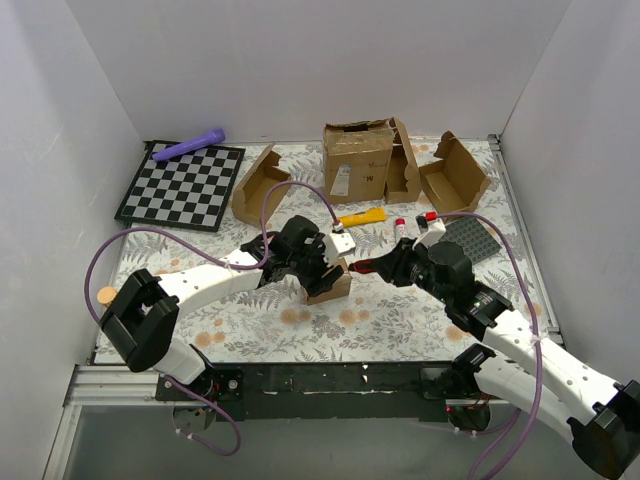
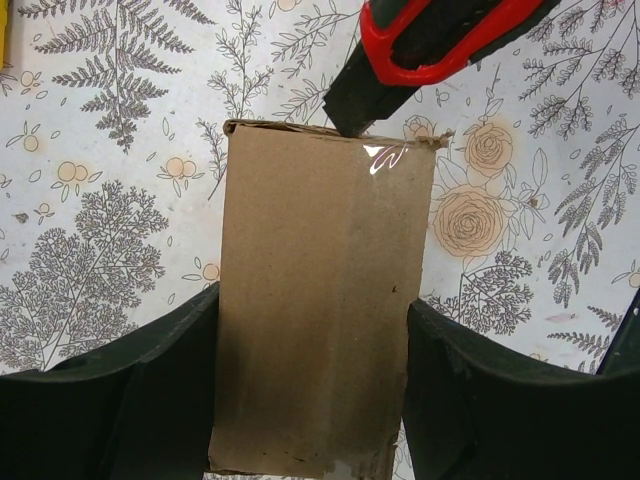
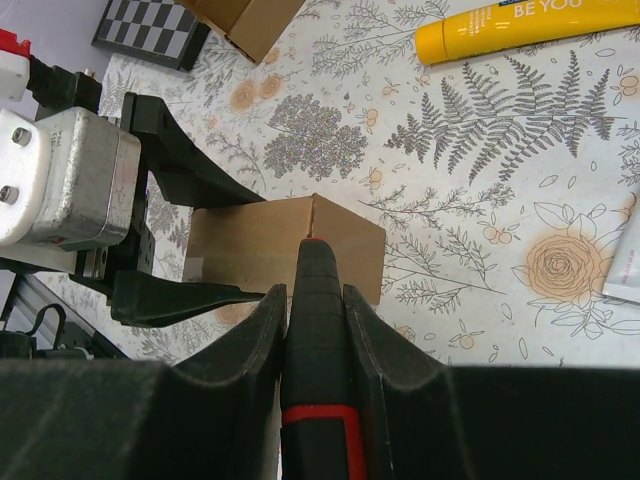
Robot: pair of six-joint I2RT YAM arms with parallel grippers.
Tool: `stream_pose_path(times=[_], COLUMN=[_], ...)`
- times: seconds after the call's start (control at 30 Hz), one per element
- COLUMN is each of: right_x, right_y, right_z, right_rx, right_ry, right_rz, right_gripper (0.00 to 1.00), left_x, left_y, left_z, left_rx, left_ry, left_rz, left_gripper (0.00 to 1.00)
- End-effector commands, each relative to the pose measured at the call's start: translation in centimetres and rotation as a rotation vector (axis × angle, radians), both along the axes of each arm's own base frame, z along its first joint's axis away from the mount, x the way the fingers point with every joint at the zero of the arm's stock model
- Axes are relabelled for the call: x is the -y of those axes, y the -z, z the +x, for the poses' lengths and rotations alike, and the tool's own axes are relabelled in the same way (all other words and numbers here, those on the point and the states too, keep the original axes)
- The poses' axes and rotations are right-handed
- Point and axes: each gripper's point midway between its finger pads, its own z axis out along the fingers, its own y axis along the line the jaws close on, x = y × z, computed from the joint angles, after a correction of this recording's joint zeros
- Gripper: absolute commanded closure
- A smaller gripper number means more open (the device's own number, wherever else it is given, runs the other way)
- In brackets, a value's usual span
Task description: Unpack the express box
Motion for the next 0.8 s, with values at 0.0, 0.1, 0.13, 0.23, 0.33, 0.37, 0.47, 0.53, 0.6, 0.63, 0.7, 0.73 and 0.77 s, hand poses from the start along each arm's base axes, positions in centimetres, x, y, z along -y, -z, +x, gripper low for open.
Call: stream_pose_path(times=[0.0,0.1,0.13,0.23,0.33,0.37,0.47,0.53,0.6,0.63,0.7,0.73,0.77], right_x=[-1.04,-0.93,-0.91,-0.89,-0.91,-0.92,-0.87,-0.79,-0.7,-0.69,-0.61,-0.62,-0.65], right_y=[-0.91,-0.92,-0.92,-0.9,-0.77,-0.73,-0.54,-0.35,-0.27,-0.14,-0.13,-0.13,-0.03], right_z=[-2.32,-2.42,-2.44,-2.5,-2.6,-2.62,-2.72,-2.83,-2.93,-2.96,-3.04,-3.06,-3.15], right_rx=[-0.044,-0.045,-0.044,-0.045,-0.05,-0.05,-0.055,-0.059,-0.06,-0.064,-0.064,-0.063,-0.067], right_ry=[-0.105,-0.103,-0.103,-0.105,-0.107,-0.109,-0.11,-0.109,-0.109,-0.108,-0.108,-0.11,-0.113], right_rz=[0.032,0.035,0.033,0.033,0.032,0.031,0.03,0.028,0.026,0.026,0.026,0.025,0.025], right_gripper=[0.99,0.99,0.99,0.99,0.99,0.99,0.99,0.99,0.99,0.99,0.99,0.99,0.99], left_x=[-1.46,-1.5,-1.47,-1.48,-1.47,-1.55,-1.61,-1.62,-1.68,-1.72,-1.68,-1.67,-1.66], left_y=[2.39,2.3,2.35,2.43,2.42,2.52,2.51,2.5,2.52,2.68,2.59,2.7,2.63], left_z=[0.14,0.34,0.36,0.49,0.65,0.69,0.81,0.87,0.88,0.84,0.91,0.87,0.92], left_rx=[-0.055,-0.049,-0.052,-0.049,-0.047,-0.05,-0.045,-0.044,-0.044,-0.047,-0.043,-0.047,-0.044], left_ry=[-0.084,-0.094,-0.096,-0.102,-0.11,-0.114,-0.119,-0.123,-0.126,-0.126,-0.127,-0.127,-0.128], left_rz=[0.079,0.082,0.082,0.088,0.09,0.094,0.096,0.096,0.098,0.101,0.099,0.1,0.098], left_gripper=[1.0,1.0,1.0,1.0,1.0,1.0,1.0,1.0,1.0,1.0,1.0,1.0,1.0])
